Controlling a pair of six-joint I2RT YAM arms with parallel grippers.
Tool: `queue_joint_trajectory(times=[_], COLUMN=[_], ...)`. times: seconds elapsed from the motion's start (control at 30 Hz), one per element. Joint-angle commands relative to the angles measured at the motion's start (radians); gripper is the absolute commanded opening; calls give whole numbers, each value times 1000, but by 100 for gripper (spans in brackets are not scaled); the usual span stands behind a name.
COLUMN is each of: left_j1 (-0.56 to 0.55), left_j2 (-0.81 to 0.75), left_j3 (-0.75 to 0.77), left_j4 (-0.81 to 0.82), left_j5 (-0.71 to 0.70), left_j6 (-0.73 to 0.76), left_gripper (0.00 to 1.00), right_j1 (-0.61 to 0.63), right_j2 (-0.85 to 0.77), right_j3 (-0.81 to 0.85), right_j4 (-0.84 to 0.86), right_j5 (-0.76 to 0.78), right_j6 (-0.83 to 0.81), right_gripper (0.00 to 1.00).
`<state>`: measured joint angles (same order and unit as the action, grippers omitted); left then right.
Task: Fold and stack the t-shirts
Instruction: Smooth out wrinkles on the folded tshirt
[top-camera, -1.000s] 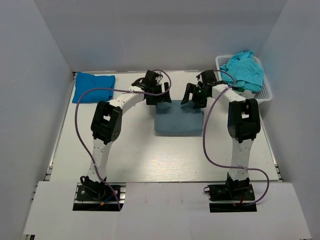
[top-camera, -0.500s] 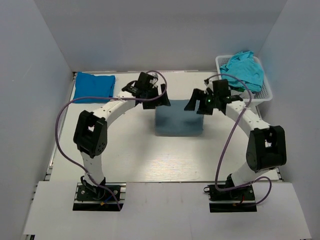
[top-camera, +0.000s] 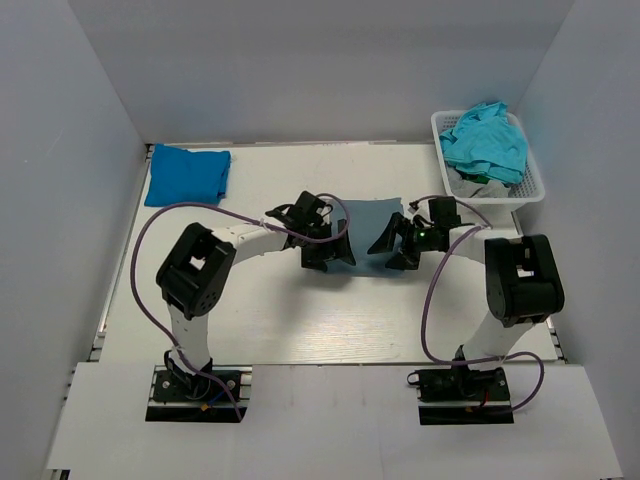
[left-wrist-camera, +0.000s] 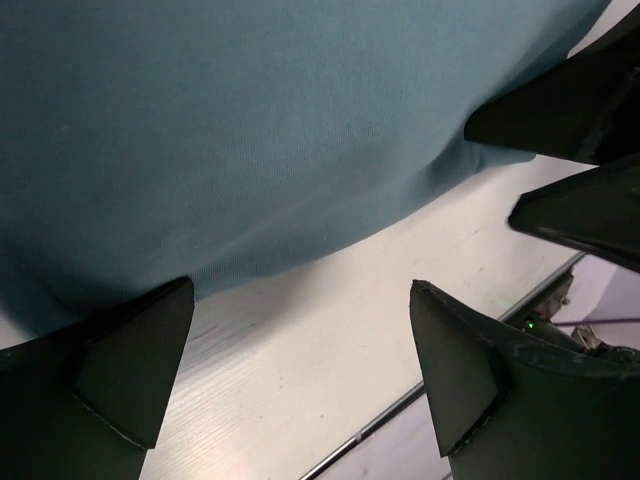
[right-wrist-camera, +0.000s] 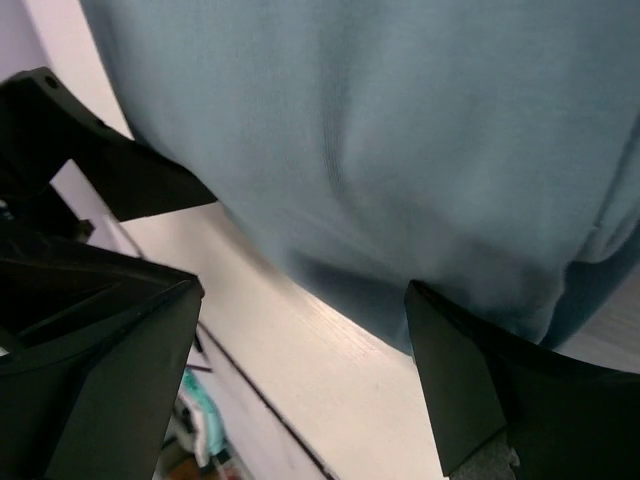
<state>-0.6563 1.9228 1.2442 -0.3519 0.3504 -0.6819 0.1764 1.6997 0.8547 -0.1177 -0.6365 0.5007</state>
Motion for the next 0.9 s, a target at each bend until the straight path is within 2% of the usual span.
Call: queue_joint_trajectory(times=[0.0, 0.17, 0.23, 0.37, 0.43, 0.53, 0.6, 0.67, 0.77, 0.87], left_j1=[20, 20, 20, -3, -3, -3, 7, 17, 17, 17], left_j2=[7, 7, -21, -123, -194, -222, -191, -101, 19, 158], left_j3=[-26, -26, -17, 67, 83, 126, 187, 254, 455, 547], left_j4=[-47, -76, -90, -165, -165, -177, -222, -275, -410, -479], left_j5=[-120, -136, -136, -205, -217, -347, -382, -438, -522, -551], left_j6=[30, 77, 88, 111, 111, 122, 131, 131, 131, 163], left_gripper=[100, 100, 100, 100, 100, 100, 100, 100, 100, 100], right_j1=[-44, -75, -75, -74, -69, -71, -71, -72, -74, -77], right_j2=[68, 22, -20, -124, -211, -294, -316, -351, -393, -419], right_j3=[-55, -60, -25, 94, 118, 161, 178, 184, 182, 194], right_j4=[65, 40, -28, -182, -204, -275, -321, -347, -370, -396], right_j5=[35, 38, 35, 4, 9, 38, 35, 18, 14, -11], right_j6=[1, -48, -100, -177, -183, -169, -175, -182, -162, -160], right_gripper=[90, 90, 90, 90, 90, 90, 90, 90, 90, 90])
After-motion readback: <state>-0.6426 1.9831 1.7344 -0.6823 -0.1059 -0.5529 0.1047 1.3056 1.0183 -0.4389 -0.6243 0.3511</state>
